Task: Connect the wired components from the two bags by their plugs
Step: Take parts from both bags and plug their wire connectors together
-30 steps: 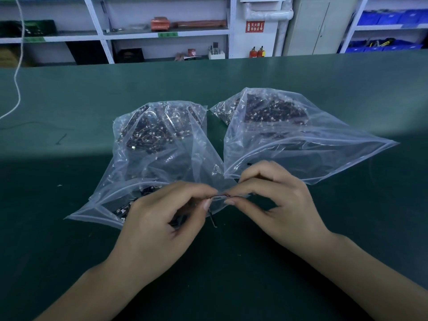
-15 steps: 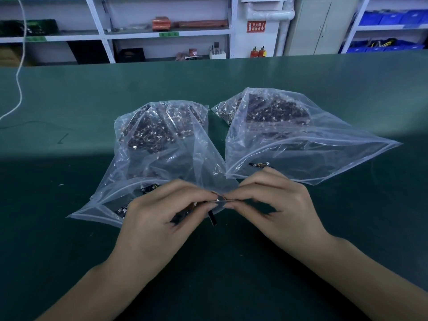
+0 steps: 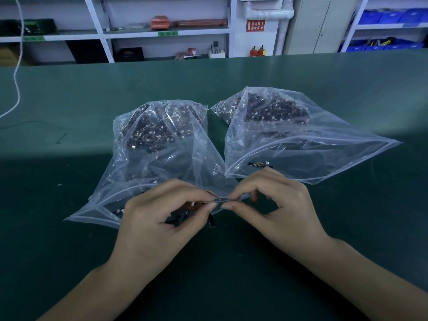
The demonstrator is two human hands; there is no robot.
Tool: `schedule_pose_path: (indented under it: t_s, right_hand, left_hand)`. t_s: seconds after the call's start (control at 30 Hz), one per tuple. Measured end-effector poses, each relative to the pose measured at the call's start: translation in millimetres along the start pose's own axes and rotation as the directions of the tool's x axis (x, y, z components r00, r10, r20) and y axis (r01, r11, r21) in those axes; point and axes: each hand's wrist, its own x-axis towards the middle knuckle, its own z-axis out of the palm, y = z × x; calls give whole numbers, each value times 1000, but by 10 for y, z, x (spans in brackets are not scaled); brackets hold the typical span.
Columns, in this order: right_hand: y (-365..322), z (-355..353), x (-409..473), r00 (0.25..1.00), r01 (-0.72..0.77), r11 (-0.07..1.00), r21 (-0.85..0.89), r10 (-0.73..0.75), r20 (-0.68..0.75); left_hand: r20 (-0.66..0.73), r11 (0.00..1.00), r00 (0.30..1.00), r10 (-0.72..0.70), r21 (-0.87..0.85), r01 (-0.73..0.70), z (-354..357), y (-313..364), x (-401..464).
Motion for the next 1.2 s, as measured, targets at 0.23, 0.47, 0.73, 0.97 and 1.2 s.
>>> schedule_pose_path:
  t_s: [0.23,0.47,0.73,0.97,1.2]
  right_hand:
    - [15,-4,-2,998,0,999,-32,2,64]
    - [20,11,-10,998,1,999,-41,1,59]
    - [24,11,-20,996,-9,999,-43,13,90]
    - [16,16,-20,993,-5,998,-62,12,114]
    - [36,-13,-9,990,21,997,-79,-9,142]
  left_hand:
    - [26,1000,1000,16,17,-16,-4,-6,-3]
    - [36,999,999,23,26,-24,-16,-11,0]
    - [21,999,999,31,24,-32,6,-6,-5]
    - [30,999,999,24,23,-25,15,-8,-14]
    - [31,999,999,43,16,-44,25,-26,-13]
